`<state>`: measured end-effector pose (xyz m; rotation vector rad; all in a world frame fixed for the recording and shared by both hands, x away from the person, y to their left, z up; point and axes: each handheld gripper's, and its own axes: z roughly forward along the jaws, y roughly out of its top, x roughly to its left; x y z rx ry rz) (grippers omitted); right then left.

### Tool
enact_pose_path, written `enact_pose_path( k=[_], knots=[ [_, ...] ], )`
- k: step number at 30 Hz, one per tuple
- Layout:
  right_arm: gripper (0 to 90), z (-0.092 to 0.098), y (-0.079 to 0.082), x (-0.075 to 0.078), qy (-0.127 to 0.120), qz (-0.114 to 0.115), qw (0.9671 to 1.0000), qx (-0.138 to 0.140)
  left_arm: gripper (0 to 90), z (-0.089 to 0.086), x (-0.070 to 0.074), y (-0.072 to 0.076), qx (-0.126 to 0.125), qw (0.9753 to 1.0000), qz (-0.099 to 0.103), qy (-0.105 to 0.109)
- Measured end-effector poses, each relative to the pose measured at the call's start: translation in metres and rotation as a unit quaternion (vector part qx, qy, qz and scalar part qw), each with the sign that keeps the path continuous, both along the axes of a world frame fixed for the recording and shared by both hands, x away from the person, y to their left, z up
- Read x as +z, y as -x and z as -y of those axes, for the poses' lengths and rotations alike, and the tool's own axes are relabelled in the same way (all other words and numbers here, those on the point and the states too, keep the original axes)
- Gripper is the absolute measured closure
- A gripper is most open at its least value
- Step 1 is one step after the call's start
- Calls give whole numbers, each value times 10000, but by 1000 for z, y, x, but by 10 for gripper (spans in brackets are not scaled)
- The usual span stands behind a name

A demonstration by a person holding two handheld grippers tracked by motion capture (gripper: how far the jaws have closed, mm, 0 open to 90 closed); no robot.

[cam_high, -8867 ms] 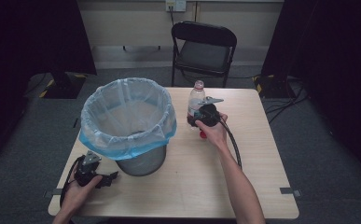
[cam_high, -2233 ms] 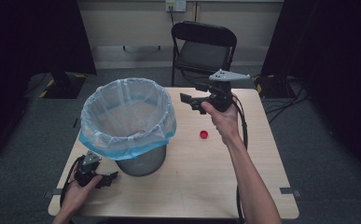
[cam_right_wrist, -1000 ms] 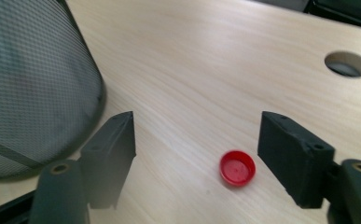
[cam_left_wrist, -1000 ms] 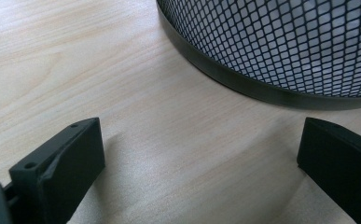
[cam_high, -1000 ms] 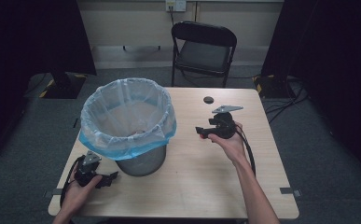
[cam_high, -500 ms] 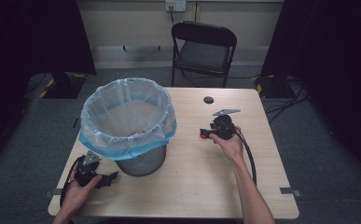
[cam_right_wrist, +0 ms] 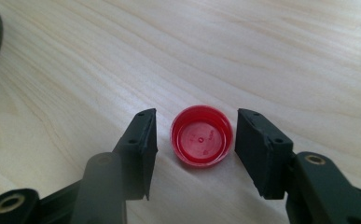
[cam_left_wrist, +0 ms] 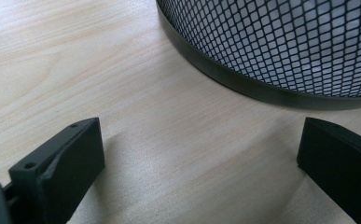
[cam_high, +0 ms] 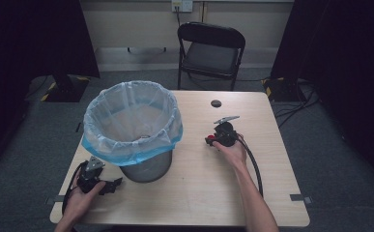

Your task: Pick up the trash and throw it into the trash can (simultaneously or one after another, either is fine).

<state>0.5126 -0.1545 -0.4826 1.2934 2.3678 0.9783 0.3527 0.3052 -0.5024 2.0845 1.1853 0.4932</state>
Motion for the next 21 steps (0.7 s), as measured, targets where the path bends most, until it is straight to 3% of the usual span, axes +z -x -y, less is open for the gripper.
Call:
enact_pose_path(
  k=[6,21],
  knots=[
    [581,-4,3,-2,166,65,9998,-12,1,0,0,0,1,10000,-1,0],
    [589,-13,8,0,455,39,9990,-18,1,0,0,0,-9,10000,-1,-17]
  ],
)
